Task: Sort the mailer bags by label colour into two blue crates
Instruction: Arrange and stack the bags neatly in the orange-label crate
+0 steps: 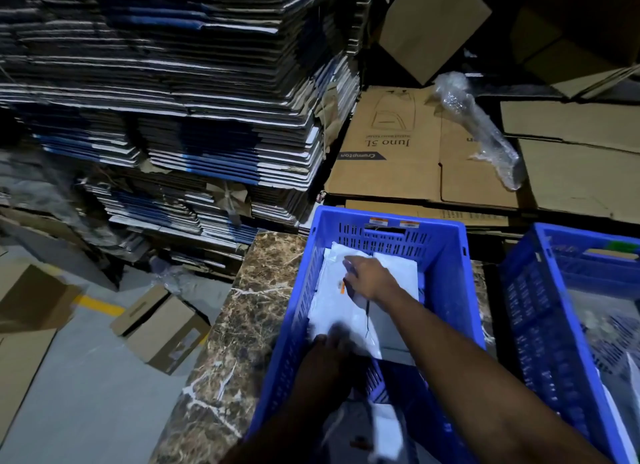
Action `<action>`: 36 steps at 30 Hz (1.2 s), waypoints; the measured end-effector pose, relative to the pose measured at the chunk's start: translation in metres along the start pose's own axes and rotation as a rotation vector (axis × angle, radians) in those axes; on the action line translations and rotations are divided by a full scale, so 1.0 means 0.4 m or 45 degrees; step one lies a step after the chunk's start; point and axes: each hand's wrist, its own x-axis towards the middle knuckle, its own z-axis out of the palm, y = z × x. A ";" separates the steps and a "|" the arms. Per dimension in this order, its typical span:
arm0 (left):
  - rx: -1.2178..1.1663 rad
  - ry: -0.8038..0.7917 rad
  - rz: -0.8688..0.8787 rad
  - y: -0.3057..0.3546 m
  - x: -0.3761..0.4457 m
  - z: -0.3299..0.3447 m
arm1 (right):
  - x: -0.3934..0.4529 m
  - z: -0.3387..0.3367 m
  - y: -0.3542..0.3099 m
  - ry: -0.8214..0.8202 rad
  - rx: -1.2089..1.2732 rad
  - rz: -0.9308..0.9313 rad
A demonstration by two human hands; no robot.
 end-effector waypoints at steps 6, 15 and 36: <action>0.045 -0.539 0.252 0.037 -0.060 -0.014 | -0.225 -0.052 -0.004 0.364 0.377 0.146; -0.318 -0.432 0.291 0.040 -0.024 -0.082 | -0.576 0.002 0.021 0.756 0.705 0.407; -1.922 0.032 -0.391 0.080 0.104 -0.123 | -0.379 -0.018 0.030 0.838 0.695 0.345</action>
